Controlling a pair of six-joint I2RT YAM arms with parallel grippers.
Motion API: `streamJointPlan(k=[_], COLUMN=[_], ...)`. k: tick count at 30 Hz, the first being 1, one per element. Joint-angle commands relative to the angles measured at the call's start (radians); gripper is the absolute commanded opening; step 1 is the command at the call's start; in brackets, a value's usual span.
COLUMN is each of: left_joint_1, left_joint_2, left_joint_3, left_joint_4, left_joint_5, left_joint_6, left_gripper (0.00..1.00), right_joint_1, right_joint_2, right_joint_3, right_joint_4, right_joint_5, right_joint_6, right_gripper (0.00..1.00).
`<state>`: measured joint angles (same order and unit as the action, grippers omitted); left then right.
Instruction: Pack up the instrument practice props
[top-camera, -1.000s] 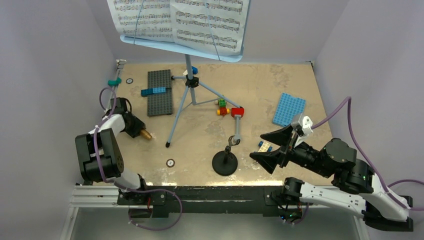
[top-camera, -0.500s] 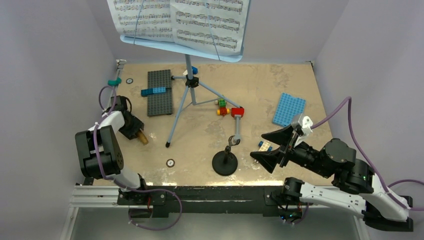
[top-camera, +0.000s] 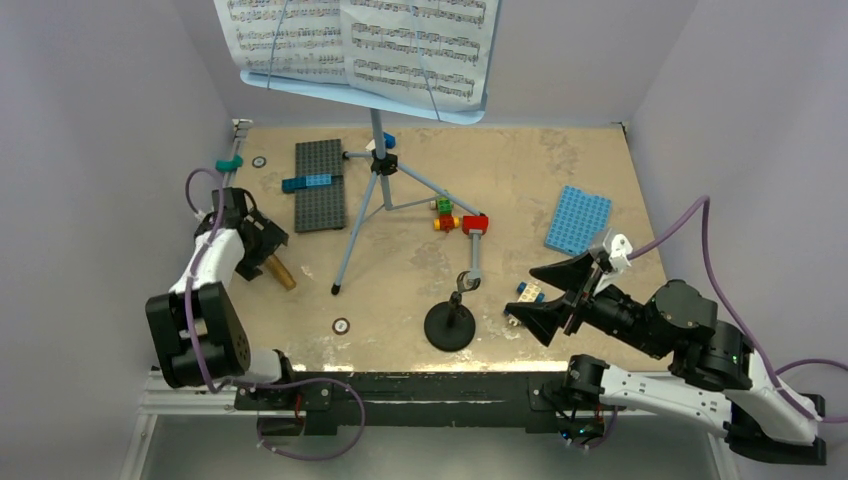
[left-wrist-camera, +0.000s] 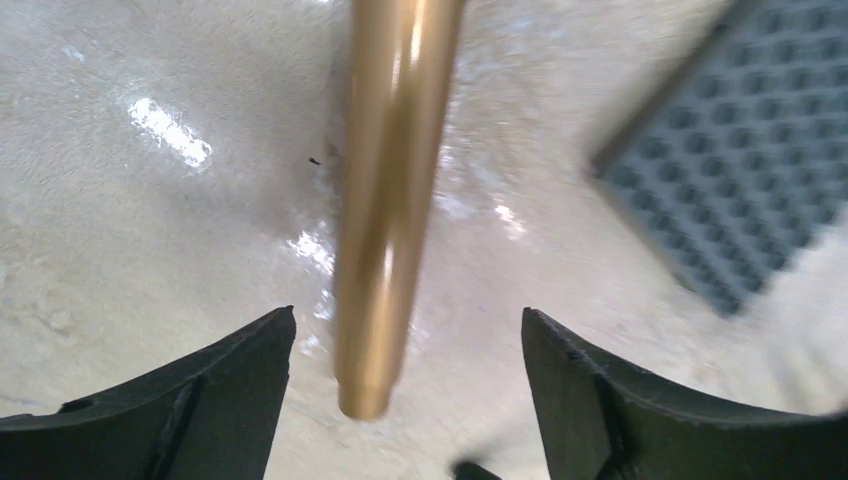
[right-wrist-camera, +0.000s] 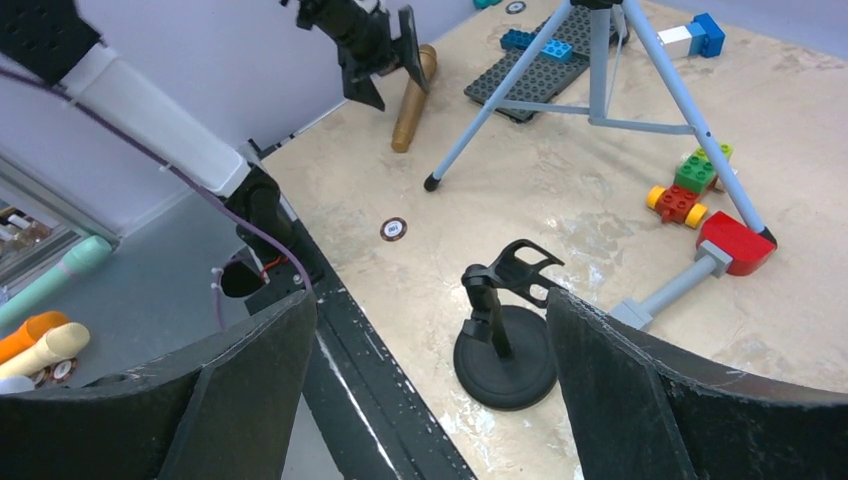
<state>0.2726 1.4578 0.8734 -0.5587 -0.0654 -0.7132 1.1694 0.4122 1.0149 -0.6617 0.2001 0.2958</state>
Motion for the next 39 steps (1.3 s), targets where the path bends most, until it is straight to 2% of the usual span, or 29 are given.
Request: streamJointPlan(k=[1,3,8,13,17,20,24,28,30,33,37,39], left_joint_1=[0.000,-0.006,-0.070,-0.354,-0.564,-0.723,-0.923,-1.216,-1.322,-1.374,-1.377,-1.377], left_joint_2=[-0.200,-0.290,-0.505,-0.790,-1.001,-1.101,-1.058,-0.933,-0.858,-0.728,-0.577,-0.567], left_joint_3=[0.047,0.053,0.003,-0.120,-0.275,-0.383,-0.442,-0.440,-0.442,-0.434,-0.376,-0.413], left_joint_4=[-0.024,-0.042,-0.041,0.025,0.183,0.308,0.412,0.534,0.640,0.763,0.737,0.827], left_joint_5=[0.060,0.106,0.147,0.047,0.141,0.147,0.111,-0.063,-0.130,-0.139,-0.196,-0.171], left_joint_6=[-0.003,-0.011,-0.040,-0.078,-0.093,-0.038,0.049,0.222,0.299,0.317,0.231,0.227], left_gripper=[0.94,1.00,1.00,1.00,1.00,1.00,1.00,1.00,1.00,1.00,1.00,1.00], right_joint_1=[0.003,0.003,0.003,0.003,0.003,0.003,0.003,0.003,0.003,0.003,0.003,0.003], right_joint_2=[0.020,0.036,0.072,0.076,0.049,0.032,0.017,-0.002,-0.015,-0.033,-0.044,-0.048], right_joint_3=[-0.011,-0.028,-0.082,-0.149,-0.209,-0.236,-0.258,-0.259,-0.255,-0.243,-0.228,-0.224], right_joint_4=[0.025,0.040,0.072,0.087,0.100,0.097,0.074,0.031,0.008,-0.026,-0.067,-0.084], right_joint_5=[0.011,0.006,0.003,0.021,0.047,0.063,0.076,0.108,0.127,0.160,0.186,0.191], right_joint_6=[0.012,0.021,0.045,0.080,0.124,0.151,0.184,0.206,0.209,0.209,0.211,0.216], right_gripper=[0.89,0.90,0.90,0.90,0.90,0.90,0.90,0.89,0.89,0.89,0.89,0.89])
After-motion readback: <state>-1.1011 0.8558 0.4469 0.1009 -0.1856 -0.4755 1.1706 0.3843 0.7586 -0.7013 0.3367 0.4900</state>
